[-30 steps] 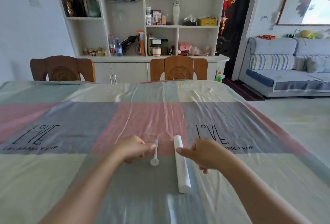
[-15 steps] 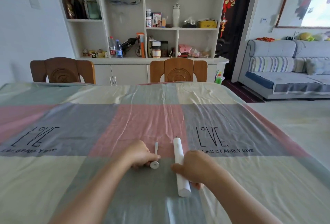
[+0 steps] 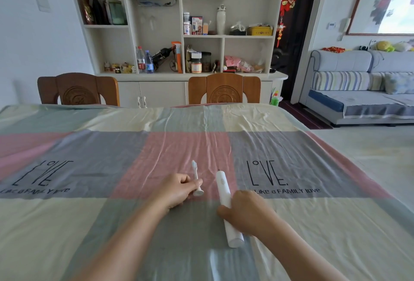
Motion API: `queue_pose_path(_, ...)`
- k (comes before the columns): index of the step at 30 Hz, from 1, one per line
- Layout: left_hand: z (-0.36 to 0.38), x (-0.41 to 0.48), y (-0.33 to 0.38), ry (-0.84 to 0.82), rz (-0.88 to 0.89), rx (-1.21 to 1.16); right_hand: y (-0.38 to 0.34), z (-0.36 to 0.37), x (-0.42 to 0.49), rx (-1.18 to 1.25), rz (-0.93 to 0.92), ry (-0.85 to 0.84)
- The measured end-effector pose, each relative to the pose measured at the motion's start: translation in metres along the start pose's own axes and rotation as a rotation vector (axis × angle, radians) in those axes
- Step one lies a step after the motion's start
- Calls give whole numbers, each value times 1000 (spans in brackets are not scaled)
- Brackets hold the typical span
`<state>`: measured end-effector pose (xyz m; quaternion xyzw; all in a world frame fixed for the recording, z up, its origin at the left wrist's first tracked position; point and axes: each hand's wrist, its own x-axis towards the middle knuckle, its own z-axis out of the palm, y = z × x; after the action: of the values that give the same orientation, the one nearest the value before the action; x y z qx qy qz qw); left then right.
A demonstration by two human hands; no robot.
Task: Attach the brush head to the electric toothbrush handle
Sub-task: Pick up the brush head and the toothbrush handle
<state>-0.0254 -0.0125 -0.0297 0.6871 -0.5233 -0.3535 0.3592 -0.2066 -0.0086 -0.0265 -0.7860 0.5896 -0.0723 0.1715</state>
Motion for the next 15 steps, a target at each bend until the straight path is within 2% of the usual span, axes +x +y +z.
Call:
queue_pose_path(7, 3, 0, 1, 114, 33, -372, 1, 0, -1, 83, -16, 40)
queue_pose_path(15, 0, 3, 5, 194, -40, -658, -3, 0, -3, 139, -78, 133)
